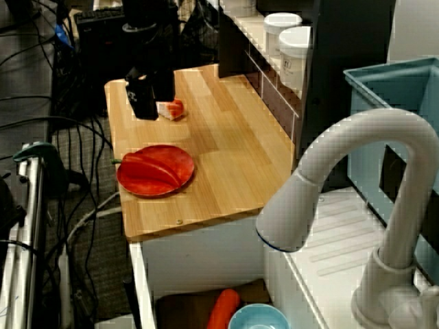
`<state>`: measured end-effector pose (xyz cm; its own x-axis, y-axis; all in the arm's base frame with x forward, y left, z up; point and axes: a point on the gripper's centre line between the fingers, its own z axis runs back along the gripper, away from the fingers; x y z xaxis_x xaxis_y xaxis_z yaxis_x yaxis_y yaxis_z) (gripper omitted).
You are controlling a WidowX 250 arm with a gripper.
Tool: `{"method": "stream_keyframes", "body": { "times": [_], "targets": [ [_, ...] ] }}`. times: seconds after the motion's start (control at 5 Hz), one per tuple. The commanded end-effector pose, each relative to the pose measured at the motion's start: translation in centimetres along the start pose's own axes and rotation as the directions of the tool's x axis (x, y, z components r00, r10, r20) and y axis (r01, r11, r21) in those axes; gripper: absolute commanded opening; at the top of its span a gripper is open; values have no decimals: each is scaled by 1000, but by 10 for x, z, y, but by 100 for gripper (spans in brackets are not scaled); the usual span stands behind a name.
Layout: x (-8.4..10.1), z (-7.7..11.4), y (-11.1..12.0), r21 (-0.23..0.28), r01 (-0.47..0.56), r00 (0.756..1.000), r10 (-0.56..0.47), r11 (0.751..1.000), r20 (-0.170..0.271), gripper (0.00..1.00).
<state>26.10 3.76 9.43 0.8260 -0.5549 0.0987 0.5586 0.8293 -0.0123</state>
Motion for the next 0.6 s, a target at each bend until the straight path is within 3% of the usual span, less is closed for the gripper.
{"method": "stream_keyframes", "body": {
  "times": [0.0, 0.2, 0.4],
  "targets": [
    [-6, 15, 31, 64, 171, 985, -173, 983, 26, 100],
    [-10, 6, 33, 78, 222, 975, -222, 972, -3, 100],
    [-15, 1, 42, 125, 253, 967, -254, 959, -11, 100]
  ]
}}
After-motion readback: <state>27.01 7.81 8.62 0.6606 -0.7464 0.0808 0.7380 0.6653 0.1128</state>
